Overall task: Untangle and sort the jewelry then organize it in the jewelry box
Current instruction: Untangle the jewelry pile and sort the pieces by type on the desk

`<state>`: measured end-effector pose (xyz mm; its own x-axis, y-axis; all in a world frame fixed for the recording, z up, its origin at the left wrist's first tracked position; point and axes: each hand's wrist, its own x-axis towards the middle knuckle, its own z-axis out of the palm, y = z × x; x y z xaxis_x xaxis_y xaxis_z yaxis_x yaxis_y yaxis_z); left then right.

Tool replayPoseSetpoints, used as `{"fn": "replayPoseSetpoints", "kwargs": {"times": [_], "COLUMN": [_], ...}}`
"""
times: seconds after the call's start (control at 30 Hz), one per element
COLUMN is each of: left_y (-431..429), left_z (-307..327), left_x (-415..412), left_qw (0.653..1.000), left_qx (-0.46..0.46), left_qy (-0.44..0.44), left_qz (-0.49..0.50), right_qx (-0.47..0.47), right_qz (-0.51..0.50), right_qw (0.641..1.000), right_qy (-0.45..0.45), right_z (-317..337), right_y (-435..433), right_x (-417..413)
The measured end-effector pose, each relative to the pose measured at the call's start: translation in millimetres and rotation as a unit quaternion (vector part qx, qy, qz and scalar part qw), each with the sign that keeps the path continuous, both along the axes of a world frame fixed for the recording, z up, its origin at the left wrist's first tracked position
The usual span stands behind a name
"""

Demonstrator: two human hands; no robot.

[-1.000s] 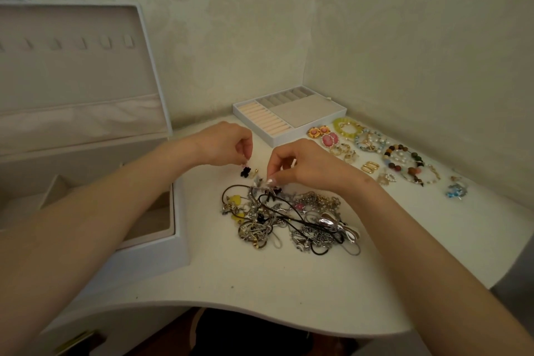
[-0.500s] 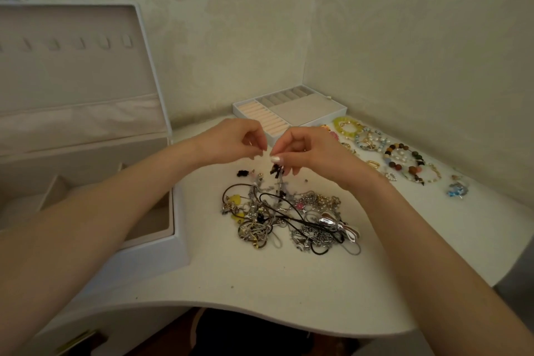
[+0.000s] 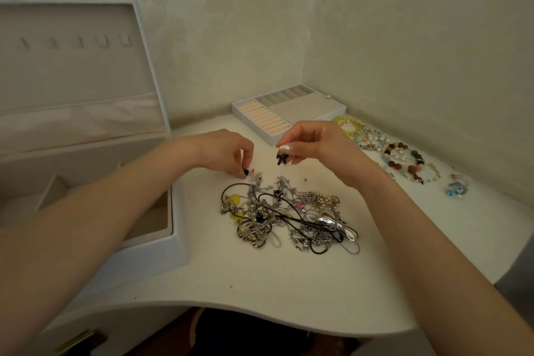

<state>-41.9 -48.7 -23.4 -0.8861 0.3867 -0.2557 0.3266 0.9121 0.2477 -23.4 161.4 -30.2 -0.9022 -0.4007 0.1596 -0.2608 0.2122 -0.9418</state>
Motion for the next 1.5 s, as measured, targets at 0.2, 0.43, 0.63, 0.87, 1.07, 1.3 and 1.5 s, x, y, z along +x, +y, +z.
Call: {"fn": "replayPoseSetpoints", "kwargs": {"times": [0.2,0.43,0.63,0.87,1.07,1.3,1.5], "left_y": [14.7,34.1,62.2,81.5,89.4,88.4,79.1], "left_z": [-5.9,3.4,4.6,-2.2,-12.7,-15.0,-9.3], "left_x": [-1.2,-4.2,-8.6,-26.3,-32.9,-31.8,-32.8], "left_qw": [0.995,0.992,0.926,0.926,0.953,0.971,0.980], "left_qx": [-0.033,0.116,0.336,0.359,0.290,0.229,0.173], "left_qy": [0.087,-0.018,-0.138,-0.029,0.006,0.039,0.081], "left_qz": [-0.035,0.042,0.107,0.113,0.086,0.059,0.048], "right_qx": [0.017,0.138,0.167,0.184,0.282,0.325,0.269], "right_qz": [-0.122,-0.146,-0.175,-0.231,-0.196,-0.208,-0.215], "right_qw": [0.992,0.979,0.970,0.953,0.934,0.912,0.927], "right_qy": [0.032,0.038,0.036,0.064,0.095,0.140,0.152], "right_z": [-3.1,-13.4,-9.7,-3.9,-12.0,-26.9,-31.5], "right_y": [14.1,18.1,27.1,39.1,31.5,17.8,13.1], "right_x": [-13.2,-19.6,-22.9,-25.0,-27.7,-38.8,-39.9]}}
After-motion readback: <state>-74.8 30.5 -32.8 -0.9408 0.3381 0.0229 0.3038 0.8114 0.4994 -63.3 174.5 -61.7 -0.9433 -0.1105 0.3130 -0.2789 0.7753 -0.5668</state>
